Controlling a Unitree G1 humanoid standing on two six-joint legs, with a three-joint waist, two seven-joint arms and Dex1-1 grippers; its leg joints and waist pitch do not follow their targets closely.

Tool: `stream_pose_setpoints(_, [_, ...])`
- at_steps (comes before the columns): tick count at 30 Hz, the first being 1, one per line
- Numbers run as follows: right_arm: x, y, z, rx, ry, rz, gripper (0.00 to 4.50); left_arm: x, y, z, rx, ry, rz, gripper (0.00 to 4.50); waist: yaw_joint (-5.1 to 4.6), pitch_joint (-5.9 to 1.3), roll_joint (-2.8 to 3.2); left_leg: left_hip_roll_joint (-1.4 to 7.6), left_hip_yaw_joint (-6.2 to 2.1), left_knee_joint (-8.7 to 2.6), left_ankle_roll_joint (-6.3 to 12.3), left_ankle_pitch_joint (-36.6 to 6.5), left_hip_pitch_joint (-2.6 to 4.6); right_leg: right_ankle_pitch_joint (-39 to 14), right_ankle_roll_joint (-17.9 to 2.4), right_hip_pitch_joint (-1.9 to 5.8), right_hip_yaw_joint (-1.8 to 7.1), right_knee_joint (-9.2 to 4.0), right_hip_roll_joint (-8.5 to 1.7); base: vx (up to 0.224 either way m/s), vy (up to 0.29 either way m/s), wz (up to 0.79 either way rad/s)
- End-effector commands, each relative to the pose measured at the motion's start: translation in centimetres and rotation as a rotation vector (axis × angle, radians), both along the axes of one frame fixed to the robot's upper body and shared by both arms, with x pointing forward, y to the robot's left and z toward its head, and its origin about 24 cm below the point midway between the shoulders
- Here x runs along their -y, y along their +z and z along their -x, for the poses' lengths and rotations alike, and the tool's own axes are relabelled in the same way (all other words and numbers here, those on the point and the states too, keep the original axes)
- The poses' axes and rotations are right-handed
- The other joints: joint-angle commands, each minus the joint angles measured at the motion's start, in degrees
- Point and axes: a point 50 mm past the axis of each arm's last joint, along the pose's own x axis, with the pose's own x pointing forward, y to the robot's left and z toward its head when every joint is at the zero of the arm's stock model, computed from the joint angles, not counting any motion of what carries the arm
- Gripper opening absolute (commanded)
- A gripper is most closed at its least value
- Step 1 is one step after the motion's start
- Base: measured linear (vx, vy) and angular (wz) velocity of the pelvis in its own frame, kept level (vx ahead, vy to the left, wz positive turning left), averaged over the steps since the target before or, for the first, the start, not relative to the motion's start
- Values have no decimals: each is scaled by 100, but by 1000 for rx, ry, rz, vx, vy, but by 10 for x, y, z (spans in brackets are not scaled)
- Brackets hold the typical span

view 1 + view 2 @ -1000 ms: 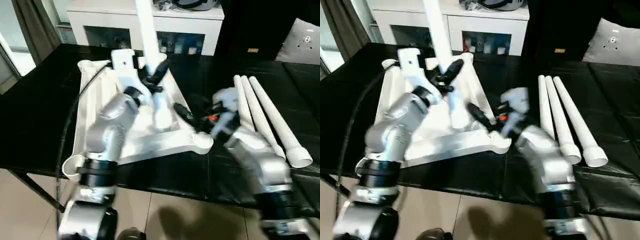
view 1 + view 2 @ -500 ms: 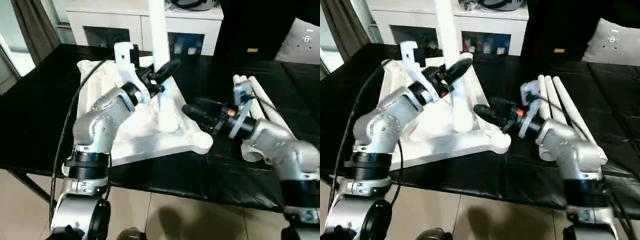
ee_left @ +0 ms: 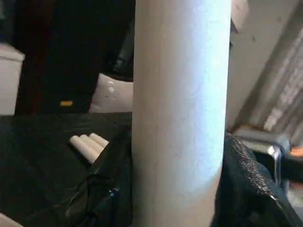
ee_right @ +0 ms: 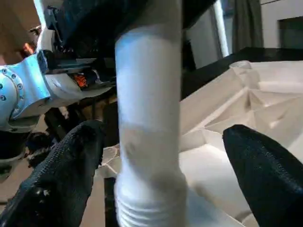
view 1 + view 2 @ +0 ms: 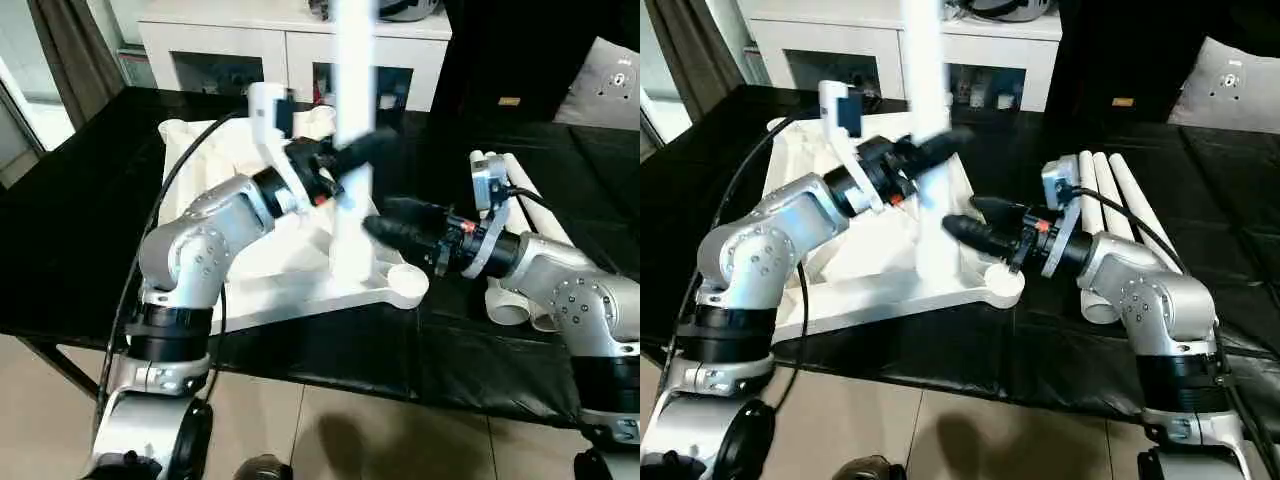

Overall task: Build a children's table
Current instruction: Pick table leg

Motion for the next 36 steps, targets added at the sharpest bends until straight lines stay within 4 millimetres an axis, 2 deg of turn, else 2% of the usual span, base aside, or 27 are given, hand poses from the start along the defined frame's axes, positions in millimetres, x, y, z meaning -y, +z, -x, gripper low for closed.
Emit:
stream_pose_setpoints(1, [-5,1,2,30,25,41,434,6,2,6,65,-23,-48,186,13,-403,-85,598,-236,-336,521,-449,122,-515,-698,255,435,-481,-846,0,0,0])
stream_pose_setpoints(4, [-9,-1,3,35,39,52,434,10,2,9,91,-30,-53,186,12,-410,-81,601,-237,-335,471,-472,123,-467,-740,260,433,-474,-850,0,0,0])
stream_pose_setpoints(12, [-15,-8,3,10,32,64,434,17,-1,14,123,-52,-79,186,1,-413,-90,595,-234,-331,501,-440,119,-413,-772,261,428,-468,-847,0,0,0])
stream_pose_setpoints(13, [-15,-11,2,4,25,70,405,18,-2,15,126,-59,-80,186,-6,-410,-91,597,-235,-332,499,-440,119,-408,-773,258,431,-466,-846,0,0,0])
stream_pose_setpoints(23, [-16,-17,3,-15,28,93,319,23,-3,19,125,-84,-70,186,-6,-412,-106,587,-224,-322,514,-399,112,-351,-787,266,437,-459,-846,0,0,0])
stream_pose_setpoints(26, [-16,-19,2,-22,27,92,309,23,-3,19,123,-86,-69,186,-7,-410,-101,590,-226,-323,513,-432,117,-408,-783,263,430,-467,-845,0,0,0])
stream_pose_setpoints(31, [-16,-21,2,-29,27,95,254,25,-4,21,117,-99,-66,186,-11,-417,-97,592,-232,-322,528,-397,111,-307,-780,268,430,-452,-843,0,0,0])
stream_pose_setpoints(33, [-16,-22,2,-31,25,97,233,25,-4,21,120,-100,-71,186,-7,-419,-67,599,-238,-321,519,-417,118,-311,-787,262,430,-453,-846,0,0,0])
stream_pose_setpoints(36, [-16,-22,2,-31,24,98,211,25,-4,21,122,-102,-76,186,-8,-417,-73,603,-238,-327,493,-467,123,-327,-796,263,432,-459,-849,0,0,0])
